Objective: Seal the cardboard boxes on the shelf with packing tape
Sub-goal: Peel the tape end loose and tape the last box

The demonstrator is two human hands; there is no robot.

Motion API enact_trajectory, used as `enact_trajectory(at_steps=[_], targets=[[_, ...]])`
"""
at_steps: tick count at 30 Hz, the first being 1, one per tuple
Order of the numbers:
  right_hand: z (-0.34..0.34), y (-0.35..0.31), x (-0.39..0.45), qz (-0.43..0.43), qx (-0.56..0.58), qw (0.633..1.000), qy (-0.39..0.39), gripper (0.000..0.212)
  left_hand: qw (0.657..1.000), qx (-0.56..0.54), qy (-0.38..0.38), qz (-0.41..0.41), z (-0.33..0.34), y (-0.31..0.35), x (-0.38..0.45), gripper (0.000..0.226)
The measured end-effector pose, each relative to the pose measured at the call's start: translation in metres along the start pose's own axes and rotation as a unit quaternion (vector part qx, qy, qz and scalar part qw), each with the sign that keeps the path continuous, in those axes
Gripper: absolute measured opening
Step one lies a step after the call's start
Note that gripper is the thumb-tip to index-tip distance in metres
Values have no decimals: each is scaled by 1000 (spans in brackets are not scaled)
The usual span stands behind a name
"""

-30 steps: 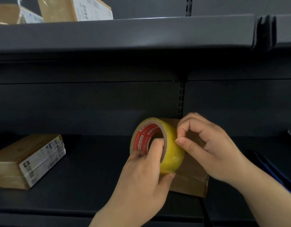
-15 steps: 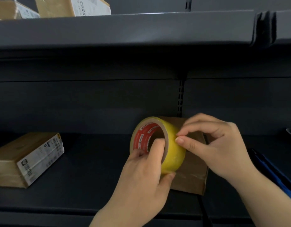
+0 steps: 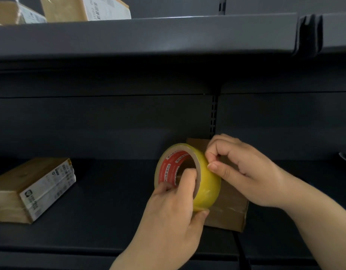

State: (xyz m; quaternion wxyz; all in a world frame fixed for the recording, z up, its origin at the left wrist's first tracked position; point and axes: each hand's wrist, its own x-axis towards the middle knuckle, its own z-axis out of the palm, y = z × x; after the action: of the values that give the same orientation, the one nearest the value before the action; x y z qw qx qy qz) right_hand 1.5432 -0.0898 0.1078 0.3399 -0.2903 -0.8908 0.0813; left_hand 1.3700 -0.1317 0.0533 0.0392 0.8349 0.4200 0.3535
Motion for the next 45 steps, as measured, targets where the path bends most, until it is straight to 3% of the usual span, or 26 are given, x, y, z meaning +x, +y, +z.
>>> enact_trajectory(at_steps=[7, 10, 13, 16, 18, 20, 26, 31, 35, 41, 45], targets=[[4, -6, -6, -24, -6, 1000, 15, 9, 1000, 6, 1, -19, 1, 6, 0, 80], [2, -12, -6, -34, -14, 999, 21, 9, 1000, -14, 3, -14, 1, 9, 0, 69], [1, -19, -12, -62, -9, 998, 27, 11, 995, -32, 68, -58, -11, 3, 1, 55], [0, -22, -13, -50, 0, 994, 93, 7, 994, -38, 88, -62, -20, 0, 1, 52], [1, -21, -10, -22, 22, 994, 109, 42, 995, -68, 56, -43, -20, 9, 0, 46], [5, -22, -8, -1, 44, 992, 114, 54, 995, -85, 48, -25, -16, 15, -1, 49], [11, -29, -14, 33, 152, 965, 210, 24, 997, -66, 38, -8, -13, 18, -2, 57], [8, -30, -17, 39, 130, 961, 241, 17, 996, -79, 24, -19, -9, 20, -4, 56], [3, -26, -18, 59, 123, 968, 211, 15, 996, -83, 25, -26, -7, 23, -2, 56], [-17, -19, -8, 59, 124, 989, 56, 23, 998, -63, 21, -20, -8, 25, 0, 53], [-21, -16, -4, 60, 149, 987, 8, 12, 998, -54, 13, -30, -8, 23, 0, 59]])
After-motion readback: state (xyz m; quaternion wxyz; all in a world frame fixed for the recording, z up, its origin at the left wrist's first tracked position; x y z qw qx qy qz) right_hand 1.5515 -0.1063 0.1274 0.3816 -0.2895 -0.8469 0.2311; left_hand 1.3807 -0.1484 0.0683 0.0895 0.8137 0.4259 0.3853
